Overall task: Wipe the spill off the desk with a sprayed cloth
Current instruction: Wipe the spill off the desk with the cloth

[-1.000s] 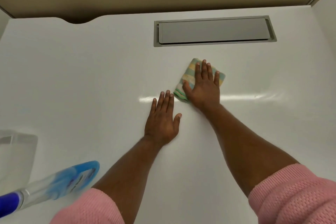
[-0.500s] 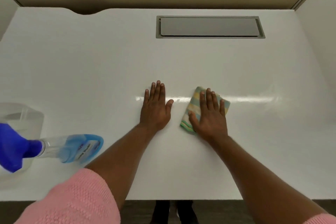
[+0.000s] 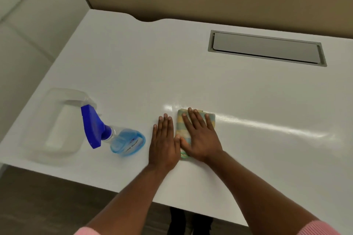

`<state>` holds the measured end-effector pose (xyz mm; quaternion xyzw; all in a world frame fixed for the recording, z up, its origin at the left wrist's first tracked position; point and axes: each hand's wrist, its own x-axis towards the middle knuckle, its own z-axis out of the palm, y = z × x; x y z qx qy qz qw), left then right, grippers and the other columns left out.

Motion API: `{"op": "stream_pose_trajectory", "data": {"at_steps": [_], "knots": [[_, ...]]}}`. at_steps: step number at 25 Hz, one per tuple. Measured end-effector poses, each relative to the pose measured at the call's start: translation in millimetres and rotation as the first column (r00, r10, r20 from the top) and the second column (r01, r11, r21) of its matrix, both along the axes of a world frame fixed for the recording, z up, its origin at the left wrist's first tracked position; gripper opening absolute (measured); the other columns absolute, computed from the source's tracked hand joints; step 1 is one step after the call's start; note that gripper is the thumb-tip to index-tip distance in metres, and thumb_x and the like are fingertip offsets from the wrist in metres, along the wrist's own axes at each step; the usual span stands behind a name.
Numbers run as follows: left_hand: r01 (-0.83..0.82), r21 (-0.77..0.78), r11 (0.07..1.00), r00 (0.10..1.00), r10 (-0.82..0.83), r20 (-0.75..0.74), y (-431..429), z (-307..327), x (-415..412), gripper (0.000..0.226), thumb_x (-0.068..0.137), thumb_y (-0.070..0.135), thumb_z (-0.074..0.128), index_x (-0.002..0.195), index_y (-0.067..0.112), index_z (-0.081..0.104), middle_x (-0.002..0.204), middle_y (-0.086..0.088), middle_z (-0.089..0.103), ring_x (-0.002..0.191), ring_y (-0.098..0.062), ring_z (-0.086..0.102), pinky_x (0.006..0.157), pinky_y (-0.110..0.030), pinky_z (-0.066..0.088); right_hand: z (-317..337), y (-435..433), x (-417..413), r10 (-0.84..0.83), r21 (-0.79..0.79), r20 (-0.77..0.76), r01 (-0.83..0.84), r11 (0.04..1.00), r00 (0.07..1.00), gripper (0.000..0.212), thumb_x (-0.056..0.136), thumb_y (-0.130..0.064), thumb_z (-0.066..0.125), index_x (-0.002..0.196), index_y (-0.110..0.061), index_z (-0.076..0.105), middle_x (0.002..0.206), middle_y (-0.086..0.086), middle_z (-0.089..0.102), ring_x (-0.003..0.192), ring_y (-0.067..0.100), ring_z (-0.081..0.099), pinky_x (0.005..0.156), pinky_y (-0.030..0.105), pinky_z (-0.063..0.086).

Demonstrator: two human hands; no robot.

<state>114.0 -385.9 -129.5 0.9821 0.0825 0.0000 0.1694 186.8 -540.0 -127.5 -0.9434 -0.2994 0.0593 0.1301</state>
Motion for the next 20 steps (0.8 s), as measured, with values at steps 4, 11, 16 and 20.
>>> {"op": "stream_pose_trajectory", "data": {"at_steps": [4,11,16,20], "knots": [[-0.038,0.001,0.999,0.999,0.038,-0.03,10.9,-5.1,12.9,0.068,0.105,0.042,0.019,0.16,0.001,0.015,0.169,-0.015,0.009,0.158,-0.028,0.005,0.127,-0.05,0.017,-2.7,9.8,33.0,0.014,0.017,0.004,-0.014,1.0,1.0,0.082,0.098,-0.065,0.035,0.164,-0.021,0.015,0.172,0.004,0.007,0.159,0.02,0.003,0.127,0.051,0.004],[-0.019,0.015,1.0,0.999,0.019,-0.05,9.4,-8.0,16.8,0.072,0.105,0.047,0.016,0.16,0.002,0.01,0.17,-0.014,0.002,0.158,-0.026,-0.001,0.127,-0.049,0.013,-7.3,-28.6,101.3,-0.26,-0.042,0.041,0.262,0.964,0.965,0.086,0.095,-0.068,0.026,0.164,-0.017,0.014,0.172,0.008,0.009,0.159,0.024,0.007,0.127,0.052,0.006],[-0.014,-0.035,0.999,1.0,0.014,-0.008,10.7,-8.3,17.3,0.073,0.106,0.049,0.018,0.161,0.004,0.004,0.171,-0.012,-0.004,0.158,-0.023,-0.007,0.128,-0.046,0.009,-5.4,-14.3,122.0,-0.298,-0.047,0.043,0.3,0.953,0.954,0.084,0.097,-0.066,0.029,0.164,-0.018,0.013,0.172,0.009,0.009,0.159,0.025,0.005,0.127,0.053,0.005],[-0.02,-0.039,0.999,1.0,0.02,0.018,11.0,-6.1,16.5,0.074,0.106,0.049,0.025,0.161,0.004,0.004,0.171,-0.012,-0.003,0.158,-0.023,-0.006,0.128,-0.045,0.01,-2.7,29.7,139.2,-0.225,-0.051,0.017,0.226,0.973,0.974,0.084,0.097,-0.067,0.026,0.164,-0.018,0.009,0.172,0.009,0.005,0.159,0.025,0.001,0.127,0.053,0.002]]}}
